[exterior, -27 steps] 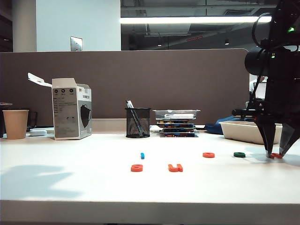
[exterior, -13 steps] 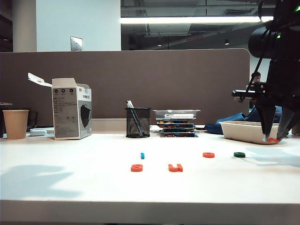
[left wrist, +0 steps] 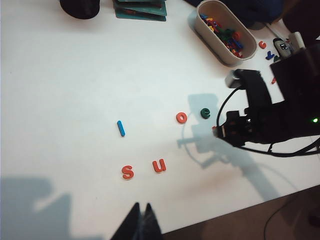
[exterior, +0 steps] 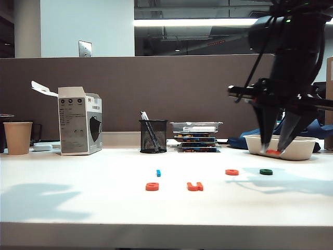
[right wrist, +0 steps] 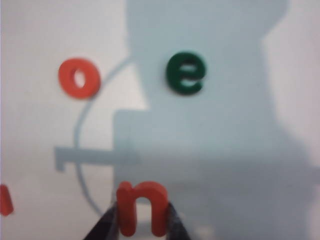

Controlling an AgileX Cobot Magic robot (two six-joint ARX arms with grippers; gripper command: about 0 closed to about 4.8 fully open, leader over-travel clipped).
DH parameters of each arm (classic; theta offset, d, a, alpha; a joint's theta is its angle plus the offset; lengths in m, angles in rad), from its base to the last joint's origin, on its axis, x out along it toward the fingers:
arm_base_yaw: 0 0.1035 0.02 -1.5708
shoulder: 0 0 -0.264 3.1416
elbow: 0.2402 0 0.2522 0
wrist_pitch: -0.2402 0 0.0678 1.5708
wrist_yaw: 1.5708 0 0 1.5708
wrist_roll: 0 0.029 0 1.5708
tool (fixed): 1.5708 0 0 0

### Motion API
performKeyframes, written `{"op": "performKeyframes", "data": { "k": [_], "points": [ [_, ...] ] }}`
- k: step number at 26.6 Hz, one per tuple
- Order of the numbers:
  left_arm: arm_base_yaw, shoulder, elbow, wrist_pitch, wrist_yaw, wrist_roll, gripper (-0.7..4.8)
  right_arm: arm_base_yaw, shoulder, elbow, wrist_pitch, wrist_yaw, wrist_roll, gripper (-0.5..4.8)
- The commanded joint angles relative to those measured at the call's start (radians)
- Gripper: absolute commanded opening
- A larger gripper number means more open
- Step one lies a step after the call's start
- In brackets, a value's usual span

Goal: Select the appropriate letters from the row of letter magnets placed on the table to arrange into the word "sun".

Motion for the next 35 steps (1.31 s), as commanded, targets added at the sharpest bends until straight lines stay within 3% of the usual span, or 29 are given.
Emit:
{"op": "performKeyframes", "data": {
  "k": [1, 11, 18, 35],
  "points": [
    [0.002, -0.003, 0.004, 0.013, -0.002, 0.004, -0.04, 0.04, -0.003, -0.009, 0.006, 0.005, 0.027, 1.03],
    [0.002, -0.003, 0.004, 0.013, -0.002, 0.004, -0.05, 0.15, -0.001, -0.079, 0.128, 0.005, 0.107, 1.03],
    [0.002, -0.003, 0.004, 0.012, -0.002, 0.004, -0.05, 0.152, 0.003, -0.164, 0.179, 0.003, 0.124, 1.03],
    [0.002, -0.003, 0.004, 0.011, -0.002, 0.004, -0.05, 0.151, 0.003, -0.171, 0.183, -0.012, 0.15, 1.09]
  ]
}}
